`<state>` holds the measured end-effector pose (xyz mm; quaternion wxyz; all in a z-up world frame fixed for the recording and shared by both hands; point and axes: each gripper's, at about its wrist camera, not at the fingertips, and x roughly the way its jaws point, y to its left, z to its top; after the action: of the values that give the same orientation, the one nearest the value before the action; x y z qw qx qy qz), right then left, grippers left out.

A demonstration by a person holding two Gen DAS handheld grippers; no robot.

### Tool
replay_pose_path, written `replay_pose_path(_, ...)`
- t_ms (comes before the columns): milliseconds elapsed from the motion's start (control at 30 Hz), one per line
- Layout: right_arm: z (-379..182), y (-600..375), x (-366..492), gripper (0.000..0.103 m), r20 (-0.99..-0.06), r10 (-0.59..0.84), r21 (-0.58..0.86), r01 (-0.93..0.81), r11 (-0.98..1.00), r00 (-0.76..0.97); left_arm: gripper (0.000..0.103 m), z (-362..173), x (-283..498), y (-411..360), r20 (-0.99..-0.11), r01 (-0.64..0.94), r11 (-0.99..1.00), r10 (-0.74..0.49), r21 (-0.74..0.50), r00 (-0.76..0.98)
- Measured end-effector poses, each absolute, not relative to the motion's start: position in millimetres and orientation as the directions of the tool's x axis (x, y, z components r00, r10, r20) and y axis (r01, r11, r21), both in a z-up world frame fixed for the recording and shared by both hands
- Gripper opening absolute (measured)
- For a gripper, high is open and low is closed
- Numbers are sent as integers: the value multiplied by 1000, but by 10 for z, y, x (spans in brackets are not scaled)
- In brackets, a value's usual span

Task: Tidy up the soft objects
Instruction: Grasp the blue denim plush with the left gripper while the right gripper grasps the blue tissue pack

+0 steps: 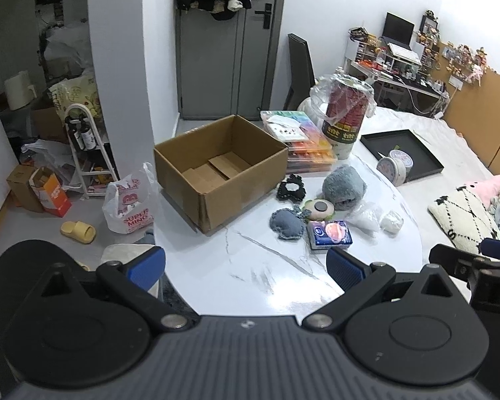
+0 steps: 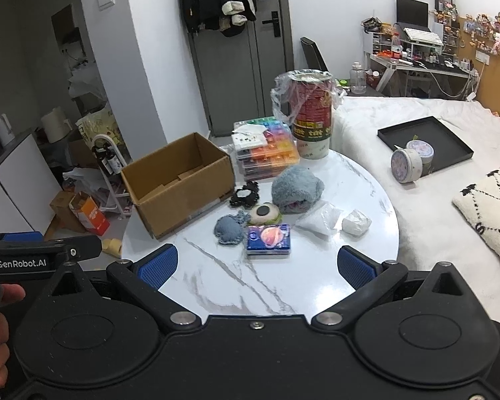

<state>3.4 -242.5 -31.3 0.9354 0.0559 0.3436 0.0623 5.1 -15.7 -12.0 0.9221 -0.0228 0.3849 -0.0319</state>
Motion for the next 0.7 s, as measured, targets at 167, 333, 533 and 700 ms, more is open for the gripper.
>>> replay_pose_path(167, -387, -2486, 95, 101, -644, 141, 143, -63, 988, 752, 101, -216, 138, -187, -722, 52, 996, -89, -73, 686)
replay_pose_path(333, -477, -2518, 200, 95, -666, 147, 158, -55, 986, 731, 98, -294, 244, -196, -728, 55, 995, -96, -81, 679)
replay_pose_path(533, -620, -2525, 363, 84, -687, 175, 188, -60, 980, 705, 88, -423, 443, -190, -756, 51, 994, -109, -99, 646)
replay_pose_path(700, -727, -2535, 508, 81, -698, 192, 217, -52, 975, 690, 82, -511, 622, -221, -768, 57, 993, -117, -105, 630)
